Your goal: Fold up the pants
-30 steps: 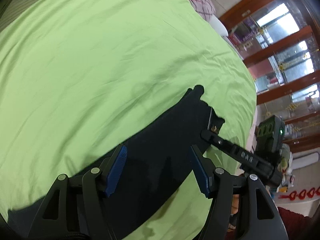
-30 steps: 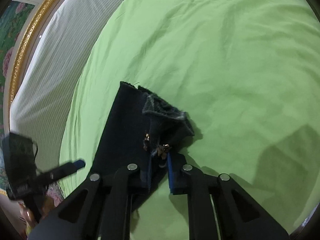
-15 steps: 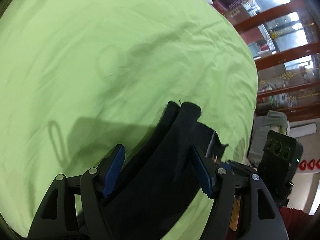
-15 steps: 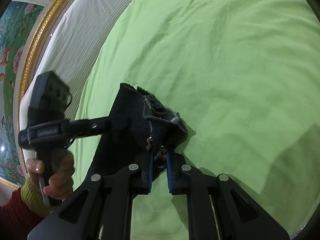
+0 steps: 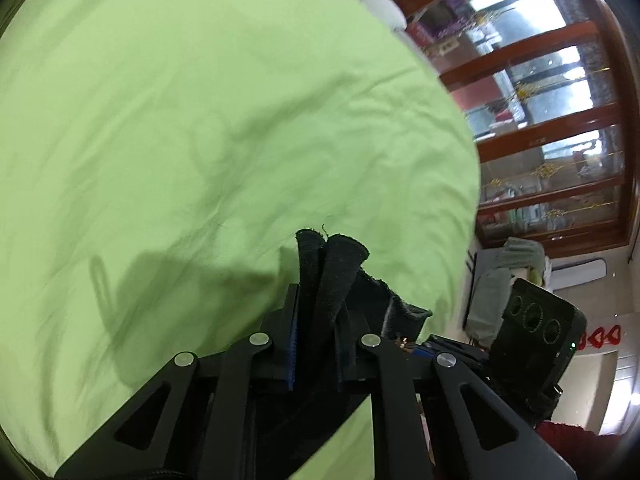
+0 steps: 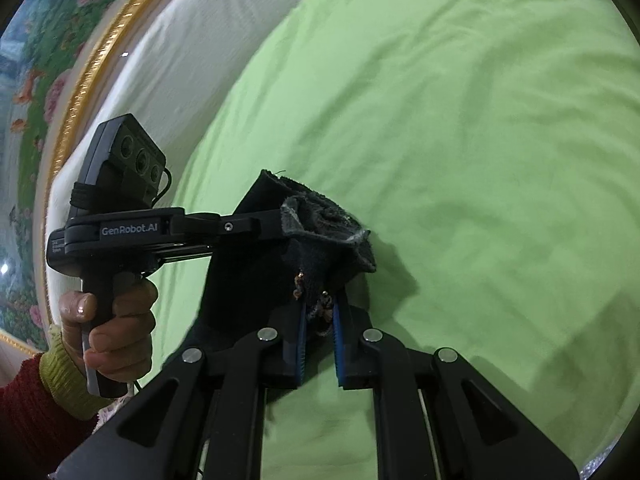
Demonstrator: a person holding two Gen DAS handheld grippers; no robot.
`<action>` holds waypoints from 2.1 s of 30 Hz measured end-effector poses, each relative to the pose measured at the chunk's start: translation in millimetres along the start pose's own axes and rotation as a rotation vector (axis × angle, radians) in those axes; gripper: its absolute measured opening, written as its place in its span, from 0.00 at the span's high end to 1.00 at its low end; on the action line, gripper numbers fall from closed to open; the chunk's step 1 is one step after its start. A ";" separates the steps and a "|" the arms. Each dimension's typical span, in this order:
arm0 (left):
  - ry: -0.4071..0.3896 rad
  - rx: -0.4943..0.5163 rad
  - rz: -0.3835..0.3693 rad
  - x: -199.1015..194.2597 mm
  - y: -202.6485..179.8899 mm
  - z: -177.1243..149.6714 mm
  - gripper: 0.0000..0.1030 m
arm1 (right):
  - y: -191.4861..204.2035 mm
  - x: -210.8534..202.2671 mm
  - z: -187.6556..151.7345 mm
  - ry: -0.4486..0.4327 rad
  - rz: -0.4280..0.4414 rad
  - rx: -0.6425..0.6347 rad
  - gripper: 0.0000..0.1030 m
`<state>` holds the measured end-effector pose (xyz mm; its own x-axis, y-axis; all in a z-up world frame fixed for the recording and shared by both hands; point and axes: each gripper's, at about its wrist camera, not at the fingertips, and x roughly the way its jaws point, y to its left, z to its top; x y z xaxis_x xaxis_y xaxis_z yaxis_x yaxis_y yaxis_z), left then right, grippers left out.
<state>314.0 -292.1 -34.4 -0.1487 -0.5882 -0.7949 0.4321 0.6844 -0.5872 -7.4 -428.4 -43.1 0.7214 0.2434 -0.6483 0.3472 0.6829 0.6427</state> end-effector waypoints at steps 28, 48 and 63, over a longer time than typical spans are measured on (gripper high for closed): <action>-0.369 -0.246 -0.085 -154.0 69.3 -155.4 0.89 | 163.3 39.2 -52.7 0.201 0.344 -0.329 0.88; -0.402 -0.484 -0.085 -129.3 142.4 -236.8 0.90 | 222.7 113.9 -104.3 0.394 0.227 -0.514 0.85; -0.404 -0.581 -0.066 -118.5 168.1 -274.0 0.86 | 279.6 158.1 -122.4 0.493 0.143 -0.595 0.84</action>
<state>160.5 10.7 -80.7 0.2321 -0.6731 -0.7022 -0.1278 0.6945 -0.7080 130.4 -114.7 -15.8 0.3372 0.5397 -0.7714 -0.2086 0.8419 0.4977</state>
